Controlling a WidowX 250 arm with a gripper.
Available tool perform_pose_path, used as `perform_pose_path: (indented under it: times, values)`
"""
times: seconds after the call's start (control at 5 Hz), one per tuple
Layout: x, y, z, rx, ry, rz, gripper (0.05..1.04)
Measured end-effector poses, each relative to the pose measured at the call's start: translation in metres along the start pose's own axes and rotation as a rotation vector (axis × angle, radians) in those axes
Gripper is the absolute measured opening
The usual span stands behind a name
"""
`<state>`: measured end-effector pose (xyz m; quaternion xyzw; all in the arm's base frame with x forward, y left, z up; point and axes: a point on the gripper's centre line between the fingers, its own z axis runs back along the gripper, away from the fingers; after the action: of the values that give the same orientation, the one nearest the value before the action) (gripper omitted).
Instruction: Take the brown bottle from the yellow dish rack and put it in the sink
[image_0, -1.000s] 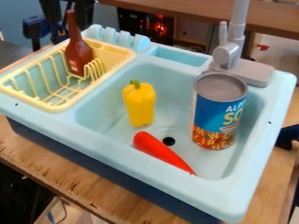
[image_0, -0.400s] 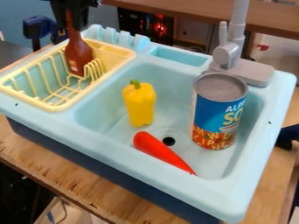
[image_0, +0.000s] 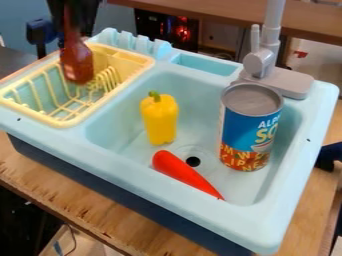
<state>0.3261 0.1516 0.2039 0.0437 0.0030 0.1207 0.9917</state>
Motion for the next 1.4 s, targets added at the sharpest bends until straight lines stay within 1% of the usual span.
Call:
perform_pose_path:
  times: [0.2,0.4,0.6,0.8,1.0,1.2,1.4]
  values:
    - [-0.017,-0.011,0.037,0.077,-0.039,0.016,0.334]
    - [-0.045,-0.035,0.058,0.124,-0.047,-0.016,0.334]
    - [-0.076,-0.073,0.068,0.130,-0.052,-0.059,0.334]
    - [-0.099,-0.106,0.082,0.107,-0.070,-0.103,0.334]
    - [-0.109,-0.129,0.083,0.064,-0.085,-0.153,0.334]
    - [-0.114,-0.145,0.068,0.041,-0.036,-0.181,0.334]
    - [-0.115,-0.150,0.050,0.041,0.014,-0.174,0.334]
